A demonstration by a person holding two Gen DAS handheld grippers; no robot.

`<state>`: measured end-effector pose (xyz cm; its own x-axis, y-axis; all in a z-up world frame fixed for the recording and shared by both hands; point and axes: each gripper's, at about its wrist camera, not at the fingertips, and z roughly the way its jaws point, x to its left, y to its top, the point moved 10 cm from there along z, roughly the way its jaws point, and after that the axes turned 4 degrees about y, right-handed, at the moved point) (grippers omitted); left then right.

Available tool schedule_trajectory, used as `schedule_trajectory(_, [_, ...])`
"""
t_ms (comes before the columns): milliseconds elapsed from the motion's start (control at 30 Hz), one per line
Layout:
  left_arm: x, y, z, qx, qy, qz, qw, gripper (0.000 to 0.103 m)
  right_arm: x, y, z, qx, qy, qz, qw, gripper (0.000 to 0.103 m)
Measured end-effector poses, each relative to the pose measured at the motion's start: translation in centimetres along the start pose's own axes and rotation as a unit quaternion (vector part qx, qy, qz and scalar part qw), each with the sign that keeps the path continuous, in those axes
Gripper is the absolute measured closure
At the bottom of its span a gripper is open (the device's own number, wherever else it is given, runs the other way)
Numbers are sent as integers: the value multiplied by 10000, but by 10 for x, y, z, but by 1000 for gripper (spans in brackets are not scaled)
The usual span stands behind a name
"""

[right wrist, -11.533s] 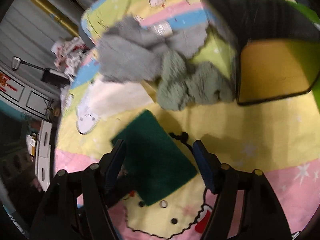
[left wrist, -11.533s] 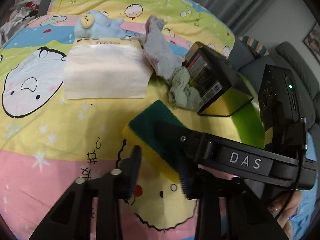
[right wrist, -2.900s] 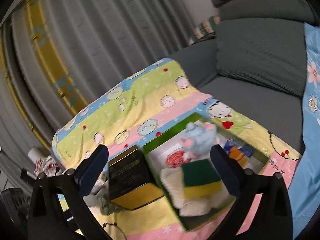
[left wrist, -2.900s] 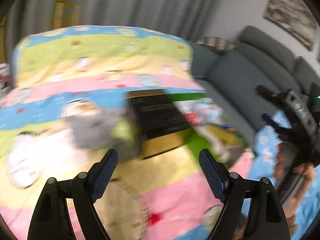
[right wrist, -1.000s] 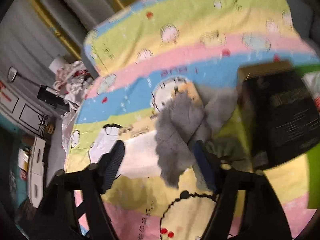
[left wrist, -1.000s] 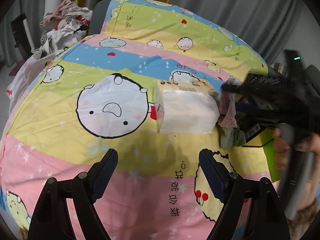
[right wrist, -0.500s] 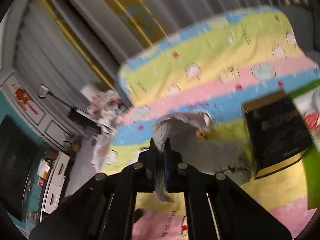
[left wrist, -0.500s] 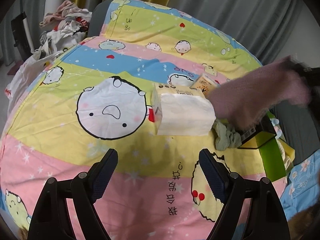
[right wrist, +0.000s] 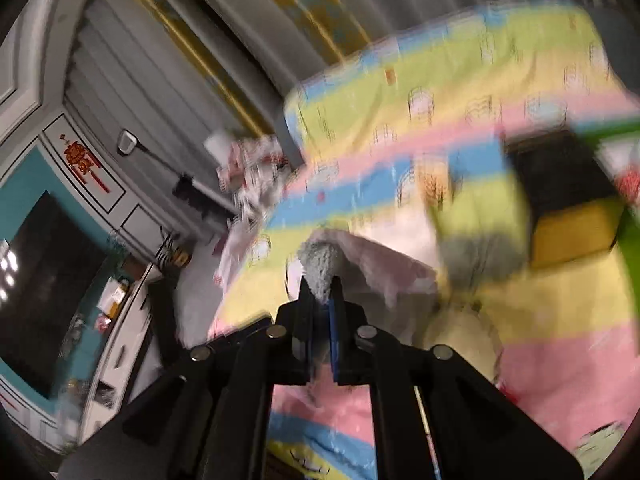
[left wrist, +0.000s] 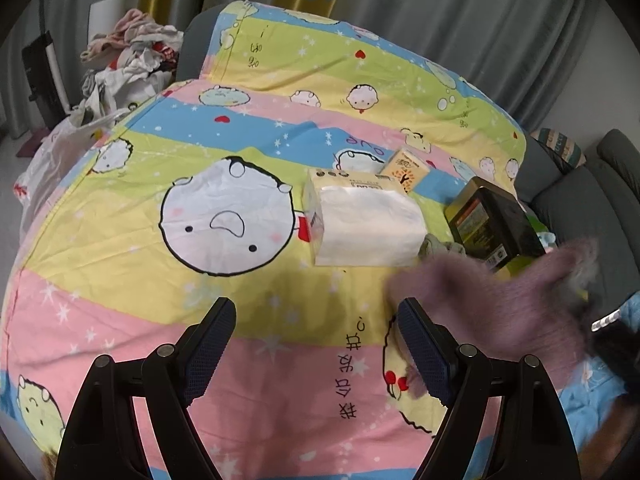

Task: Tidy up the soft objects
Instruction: 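Grasp the mauve towel with the right tool and lift it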

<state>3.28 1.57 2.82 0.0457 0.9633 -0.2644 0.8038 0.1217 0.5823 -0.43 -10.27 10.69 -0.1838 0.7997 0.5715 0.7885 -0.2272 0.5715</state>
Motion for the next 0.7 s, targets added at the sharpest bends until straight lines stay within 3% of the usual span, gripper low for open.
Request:
schedule_trajectory(100, [-1, -6, 3, 89, 54, 36, 9999, 19, -46, -27, 40, 496, -635, 321, 9962, 95])
schedule_trajectory(233, [-7, -17, 12, 286, 36, 173, 9994, 19, -94, -44, 62, 884, -1184, 851, 9854, 94])
schedule_trajectory(300, [-8, -21, 19, 406, 44, 166, 9990, 19, -97, -42, 59, 872, -1035, 1032, 9854, 92])
schedule_trajectory(367, [-10, -24, 25, 499, 36, 138, 9987, 19, -90, -33, 46, 741, -947, 1026, 9874, 74])
schedule_trajectory(400, [-13, -26, 28, 552, -9, 136, 9984, 19, -87, -29, 40, 643, -938, 982, 9886, 50])
schedule_trajectory(433, [-14, -27, 30, 583, -38, 133, 9982, 19, -83, -22, 33, 480, -919, 891, 9906, 37])
schedule_trajectory(533, [-22, -35, 39, 762, -172, 70, 9969, 19, -72, -7, 23, 394, -871, 699, 9930, 35])
schedule_trajectory(700, [-39, -41, 50, 874, -454, 75, 9951, 19, -69, -13, 48, 1108, -625, 687, 9895, 34])
